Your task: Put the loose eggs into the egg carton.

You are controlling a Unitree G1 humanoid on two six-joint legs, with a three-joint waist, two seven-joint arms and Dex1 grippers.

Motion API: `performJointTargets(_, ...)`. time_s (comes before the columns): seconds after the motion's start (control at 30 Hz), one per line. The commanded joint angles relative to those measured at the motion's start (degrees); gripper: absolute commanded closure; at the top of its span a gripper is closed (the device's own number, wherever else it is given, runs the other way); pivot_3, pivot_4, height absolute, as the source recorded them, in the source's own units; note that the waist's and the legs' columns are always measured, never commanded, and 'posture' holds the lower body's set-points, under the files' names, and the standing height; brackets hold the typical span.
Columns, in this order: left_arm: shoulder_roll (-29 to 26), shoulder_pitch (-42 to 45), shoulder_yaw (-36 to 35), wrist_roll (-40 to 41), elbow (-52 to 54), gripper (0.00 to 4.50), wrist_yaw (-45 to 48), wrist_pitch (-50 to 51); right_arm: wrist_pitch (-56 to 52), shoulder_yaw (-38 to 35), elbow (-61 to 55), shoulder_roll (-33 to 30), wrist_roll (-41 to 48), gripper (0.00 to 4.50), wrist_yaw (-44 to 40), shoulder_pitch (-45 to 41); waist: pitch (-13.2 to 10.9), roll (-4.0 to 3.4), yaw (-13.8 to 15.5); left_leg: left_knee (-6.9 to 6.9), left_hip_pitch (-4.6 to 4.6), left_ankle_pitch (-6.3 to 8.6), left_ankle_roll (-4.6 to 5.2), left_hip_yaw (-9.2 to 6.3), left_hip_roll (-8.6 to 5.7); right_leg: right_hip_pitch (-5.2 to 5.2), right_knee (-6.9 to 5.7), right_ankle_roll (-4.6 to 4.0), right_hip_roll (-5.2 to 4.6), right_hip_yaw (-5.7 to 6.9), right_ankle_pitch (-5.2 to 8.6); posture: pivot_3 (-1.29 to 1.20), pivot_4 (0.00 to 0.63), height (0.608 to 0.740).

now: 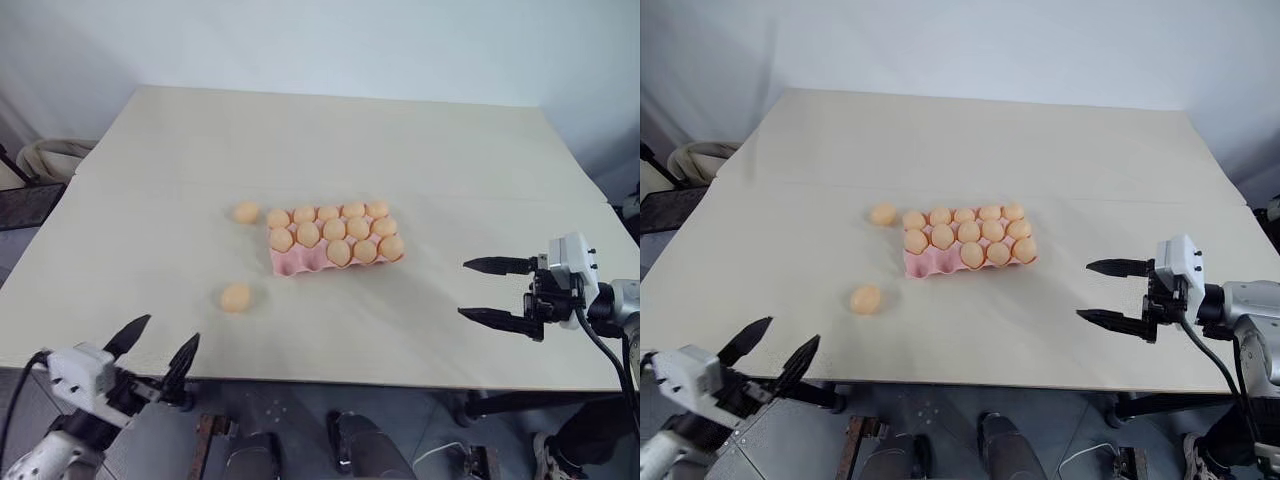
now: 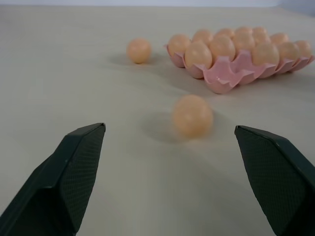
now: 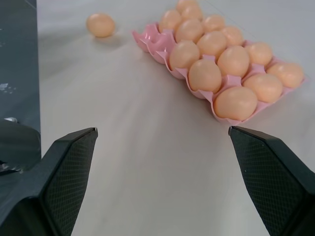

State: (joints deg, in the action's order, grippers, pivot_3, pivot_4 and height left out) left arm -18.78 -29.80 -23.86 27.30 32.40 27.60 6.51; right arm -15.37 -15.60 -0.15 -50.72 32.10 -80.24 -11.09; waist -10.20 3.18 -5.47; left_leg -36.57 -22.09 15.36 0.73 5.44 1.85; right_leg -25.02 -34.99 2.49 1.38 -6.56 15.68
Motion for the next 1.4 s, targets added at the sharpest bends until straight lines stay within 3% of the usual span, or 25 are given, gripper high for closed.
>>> performJointTargets(0.03, 0.86, 5.57, 4.08, -5.89, -4.4, 0.0, -3.5, -1.14, 1.03, -2.22, -4.34, 0.07, 3.06, 0.03, -1.41, 1.57, 0.01, -0.01, 0.51, 0.01, 0.01, 0.0, 0.0, -0.01, 0.0, 0.0, -0.01, 0.01, 0.0, 0.02, -0.01, 0.0, 0.15, 0.74)
performJointTargets(0.1, 1.13, 8.82, 5.78, -7.61, -6.66, 0.0, -4.33, -1.52, 0.17, -2.82, -8.36, 2.36, 5.8, 0.03, 1.29, 2.1, 0.01, -0.01, 0.62, 0.01, 0.01, 0.0, 0.0, -0.01, 0.01, -0.02, -0.11, 0.19, 0.0, 0.03, -0.11, 0.0, 0.15, 0.74)
performJointTargets(0.17, 1.15, 11.39, 7.21, -8.67, -8.11, 0.0, -4.84, -1.3, -1.23, -2.83, -12.1, 3.44, 7.62, 0.03, 2.76, 3.55, 0.01, -0.02, 0.56, 0.01, 0.03, 0.01, -0.01, -0.01, 0.05, -0.02, -0.17, 0.92, 0.05, 0.04, -0.52, 0.0, 0.15, 0.74)
performJointTargets(0.73, 0.14, 23.99, 16.01, -16.28, -17.32, 0.0, -7.09, 3.55, 3.14, -2.14, -10.86, 4.86, 4.13, 0.03, 6.87, 7.55, 0.04, -0.07, 0.74, 0.0, 0.07, 0.01, -0.01, 0.01, 0.0, -0.03, -0.35, 0.94, -0.06, 0.06, -0.54, 0.0, 0.15, 0.74)
performJointTargets(0.83, -0.56, 24.48, 17.63, -17.13, -17.05, 0.6, -6.72, 6.08, 3.59, -2.14, -10.47, 4.87, 3.77, 0.0, 7.01, 7.28, 0.04, -0.07, 0.83, -0.01, 0.1, 0.0, 0.0, 0.01, -0.01, -0.03, -0.42, 0.94, -0.06, 0.06, -0.53, 0.0, 0.15, 0.74)
performJointTargets(1.03, -0.23, 26.08, 17.86, -16.49, -16.08, 2.61, -6.48, 6.3, 4.0, -1.64, -10.02, 4.96, 3.33, 0.0, 7.29, 6.87, 0.05, -0.08, 0.85, -0.04, 0.14, 0.0, 0.0, 0.01, -0.02, -0.01, -0.47, 0.94, -0.06, 0.04, -0.53, 0.0, 0.15, 0.74)
performJointTargets(1.1, 0.11, 27.31, 18.58, -15.06, -14.36, 3.06, -5.47, 6.99, 3.89, -1.09, -9.92, 5.01, 3.22, 0.0, 7.6, 6.09, 0.05, -0.08, 0.85, -0.06, 0.13, 0.0, 0.0, 0.01, -0.02, -0.01, -0.48, 0.94, -0.06, 0.04, -0.53, 0.0, 0.15, 0.74)
performJointTargets(1.4, 3.48, 35.05, 23.34, -10.02, -7.07, 3.17, -5.43, 14.73, 3.0, -0.12, -10.22, 4.91, 3.06, 0.0, 8.52, 4.28, 0.04, -0.09, 0.95, -0.44, 0.02, 0.0, 0.0, -0.04, -0.01, -0.01, -0.61, 1.0, -0.06, 0.08, -0.57, 0.0, 0.15, 0.74)
